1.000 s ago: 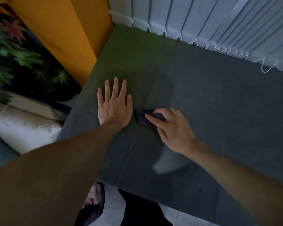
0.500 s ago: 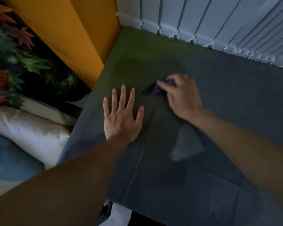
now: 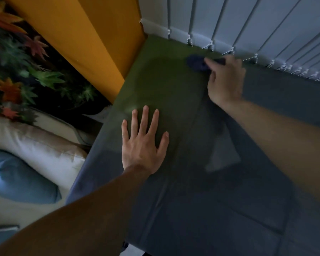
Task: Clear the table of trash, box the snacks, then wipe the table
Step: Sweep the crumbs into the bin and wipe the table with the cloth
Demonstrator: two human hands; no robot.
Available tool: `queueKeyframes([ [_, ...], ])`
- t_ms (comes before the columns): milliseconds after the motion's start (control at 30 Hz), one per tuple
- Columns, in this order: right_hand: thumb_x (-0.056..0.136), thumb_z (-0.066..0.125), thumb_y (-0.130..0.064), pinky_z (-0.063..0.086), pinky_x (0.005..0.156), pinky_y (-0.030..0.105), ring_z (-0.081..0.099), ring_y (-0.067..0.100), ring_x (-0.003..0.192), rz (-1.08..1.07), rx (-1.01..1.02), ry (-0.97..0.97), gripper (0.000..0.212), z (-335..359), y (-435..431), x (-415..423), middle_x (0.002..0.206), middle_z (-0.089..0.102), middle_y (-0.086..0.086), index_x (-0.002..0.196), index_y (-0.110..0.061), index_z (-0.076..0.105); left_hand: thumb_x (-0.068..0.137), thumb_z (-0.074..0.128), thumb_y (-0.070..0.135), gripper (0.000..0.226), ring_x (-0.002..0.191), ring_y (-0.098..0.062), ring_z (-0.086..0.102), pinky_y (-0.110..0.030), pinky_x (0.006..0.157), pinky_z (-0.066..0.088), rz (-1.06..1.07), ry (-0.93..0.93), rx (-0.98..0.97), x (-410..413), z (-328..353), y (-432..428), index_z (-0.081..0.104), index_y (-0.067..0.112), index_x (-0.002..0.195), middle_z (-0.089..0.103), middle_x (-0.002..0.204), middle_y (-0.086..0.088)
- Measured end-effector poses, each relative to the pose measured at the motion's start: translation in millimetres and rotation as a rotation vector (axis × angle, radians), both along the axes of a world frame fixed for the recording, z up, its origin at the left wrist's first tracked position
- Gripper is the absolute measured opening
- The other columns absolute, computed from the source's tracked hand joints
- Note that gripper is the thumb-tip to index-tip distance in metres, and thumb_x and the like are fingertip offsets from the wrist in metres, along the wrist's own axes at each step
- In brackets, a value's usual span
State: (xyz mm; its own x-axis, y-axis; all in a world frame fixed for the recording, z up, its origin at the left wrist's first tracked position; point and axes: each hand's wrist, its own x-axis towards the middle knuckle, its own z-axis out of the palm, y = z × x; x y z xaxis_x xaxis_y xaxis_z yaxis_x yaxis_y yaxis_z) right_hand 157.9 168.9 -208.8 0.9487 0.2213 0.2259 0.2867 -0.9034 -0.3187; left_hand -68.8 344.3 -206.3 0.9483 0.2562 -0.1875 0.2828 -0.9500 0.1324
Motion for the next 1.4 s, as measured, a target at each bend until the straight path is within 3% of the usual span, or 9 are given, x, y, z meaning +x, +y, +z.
queueKeyframes([
  [100,0.089,0.045,-0.016,0.039,0.091,0.043,0.049,0.037,0.11,-0.114,0.09,0.055,0.044,6,22,-12,0.117,0.054,0.013,0.127,-0.028,0.063,0.1,0.012,0.062,0.068,0.154,-0.023,-0.015,-0.051,0.125,-0.003,0.004,-0.009,0.001,1,1,0,0.0,0.034,0.16,-0.006,0.169,0.005],
  [267,0.088,0.054,-0.012,0.045,0.083,0.041,0.053,0.031,0.099,0.445,0.055,0.002,0.043,1,13,-38,0.11,0.058,0.008,0.127,-0.026,0.066,0.1,0.013,0.062,0.068,0.154,-0.022,-0.015,-0.051,0.125,-0.002,0.005,-0.005,-0.003,0,1,0,0.001,0.034,0.16,-0.006,0.169,0.005],
  [433,0.092,0.047,-0.015,0.04,0.089,0.042,0.051,0.035,0.107,-0.027,0.099,0.024,0.044,1,-1,-2,0.115,0.056,0.012,0.131,-0.027,0.064,0.099,0.013,0.063,0.069,0.154,-0.023,-0.016,-0.051,0.124,-0.004,0.006,0.007,-0.001,1,0,0,0.0,0.034,0.16,-0.008,0.168,0.005],
  [500,0.089,0.049,-0.015,0.043,0.086,0.043,0.052,0.036,0.103,-0.044,0.127,0.014,0.044,2,11,-22,0.113,0.057,0.013,0.127,-0.026,0.066,0.099,0.012,0.063,0.069,0.154,-0.023,-0.016,-0.051,0.124,-0.005,0.009,0.007,0.006,1,0,0,0.001,0.034,0.16,-0.009,0.168,0.005],
  [700,0.089,0.053,-0.01,0.046,0.081,0.043,0.054,0.031,0.094,0.457,0.077,0.002,0.043,1,-3,-62,0.11,0.059,0.006,0.125,-0.027,0.068,0.099,0.015,0.062,0.069,0.154,-0.022,-0.016,-0.051,0.124,-0.004,0.013,0.001,-0.011,2,0,0,0.001,0.034,0.16,-0.009,0.168,0.006],
  [900,0.09,0.049,-0.013,0.043,0.085,0.042,0.052,0.034,0.101,-0.113,0.117,0.025,0.044,4,-9,-63,0.115,0.058,0.008,0.126,-0.03,0.066,0.1,0.017,0.058,0.066,0.155,-0.023,-0.012,-0.051,0.124,-0.004,0.014,-0.025,-0.009,0,-4,0,0.004,0.034,0.16,-0.005,0.169,0.006],
  [1100,0.089,0.047,-0.014,0.045,0.078,0.043,0.054,0.031,0.091,0.317,0.057,0.049,0.044,3,-21,-149,0.111,0.06,0.005,0.124,-0.029,0.068,0.102,0.014,0.052,0.063,0.155,-0.029,-0.006,-0.055,0.123,0.001,-0.002,-0.04,0.014,0,-6,-2,0.005,0.03,0.161,-0.001,0.169,0.001],
  [1300,0.086,0.053,-0.011,0.047,0.078,0.049,0.053,0.036,0.093,-0.266,0.089,0.011,0.043,6,-37,-151,0.111,0.059,0.009,0.121,-0.03,0.069,0.104,0.013,0.047,0.061,0.155,-0.033,-0.005,-0.056,0.123,-0.001,-0.081,-0.059,-0.014,-2,-6,-2,0.008,0.026,0.161,0.002,0.169,0.001],
  [1400,0.082,0.054,-0.011,0.047,0.078,0.045,0.055,0.034,0.092,-0.106,0.138,0.022,0.045,6,-17,-206,0.109,0.06,0.006,0.12,-0.028,0.069,0.103,0.015,0.041,0.059,0.155,-0.025,0.002,-0.052,0.124,0.003,-0.208,-0.108,-0.066,-3,-4,-2,0.016,0.026,0.16,0.01,0.168,0.006],
])
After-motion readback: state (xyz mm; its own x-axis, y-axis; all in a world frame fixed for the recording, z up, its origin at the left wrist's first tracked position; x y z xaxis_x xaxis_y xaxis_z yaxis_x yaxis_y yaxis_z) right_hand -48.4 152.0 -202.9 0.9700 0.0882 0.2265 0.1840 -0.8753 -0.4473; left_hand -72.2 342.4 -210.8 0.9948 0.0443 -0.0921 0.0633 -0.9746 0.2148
